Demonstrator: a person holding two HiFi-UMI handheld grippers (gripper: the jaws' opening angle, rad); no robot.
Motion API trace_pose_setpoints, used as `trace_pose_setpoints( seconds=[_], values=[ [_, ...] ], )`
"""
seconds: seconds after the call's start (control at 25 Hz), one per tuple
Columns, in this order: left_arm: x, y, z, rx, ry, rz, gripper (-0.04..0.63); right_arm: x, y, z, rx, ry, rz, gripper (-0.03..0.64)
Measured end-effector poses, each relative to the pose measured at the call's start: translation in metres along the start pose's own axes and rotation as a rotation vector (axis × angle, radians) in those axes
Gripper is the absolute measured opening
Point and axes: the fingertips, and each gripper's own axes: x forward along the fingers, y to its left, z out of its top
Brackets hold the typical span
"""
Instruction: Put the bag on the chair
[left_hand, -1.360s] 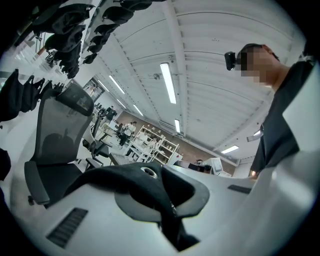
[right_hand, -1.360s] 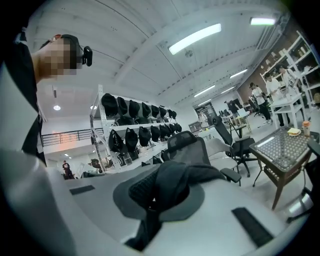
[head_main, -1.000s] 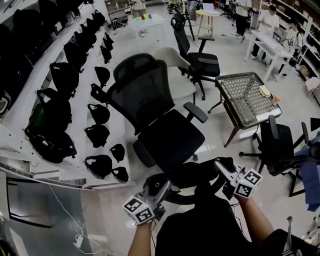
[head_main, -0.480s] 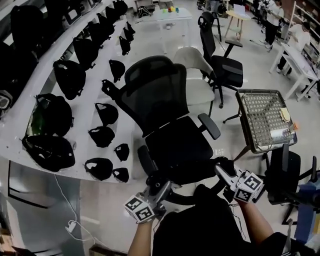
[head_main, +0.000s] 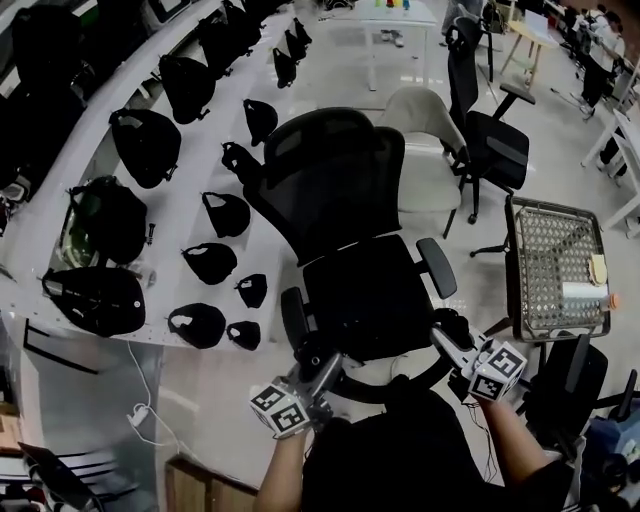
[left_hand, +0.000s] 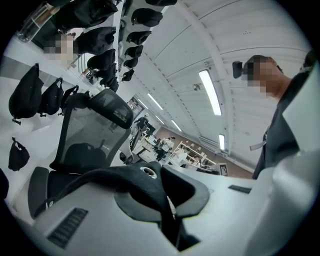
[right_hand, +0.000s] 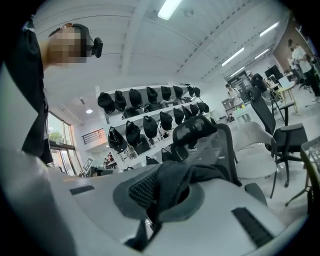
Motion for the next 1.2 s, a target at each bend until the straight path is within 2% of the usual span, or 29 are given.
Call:
trace_pose_setpoints(
  seconds=[0.36, 0.52, 0.8, 1.04, 1.2],
  values=[
    [0.03, 0.028, 0.003, -0.024, -0.008, 0.121, 0.025, 0.029, -0.05, 0.003, 0.01, 0.042, 0.083, 0.0],
    [0.044, 0.049, -0.004, -0.041, -0.02, 0.152, 0.025, 0.045, -0.072, -0.006, 0.024, 0.079, 0.1, 0.0],
    [0.067, 0.098, -0.02, -0.109, -0.002, 0.156, 0.025, 0.079, -0.119, -0.021, 0.066, 0.137, 0.052, 0.0],
    [0.091, 0.132, -0.029, -0.124, 0.064, 0.132, 0.025, 0.103, -0.155, -0.029, 0.177, 0.125, -0.035, 0.0],
    [0.102, 0.155, -0.025, -0.139, 0.082, 0.139, 0.025, 0.119, -0.171, -0.032, 0.171, 0.153, -0.05, 0.0]
  ],
)
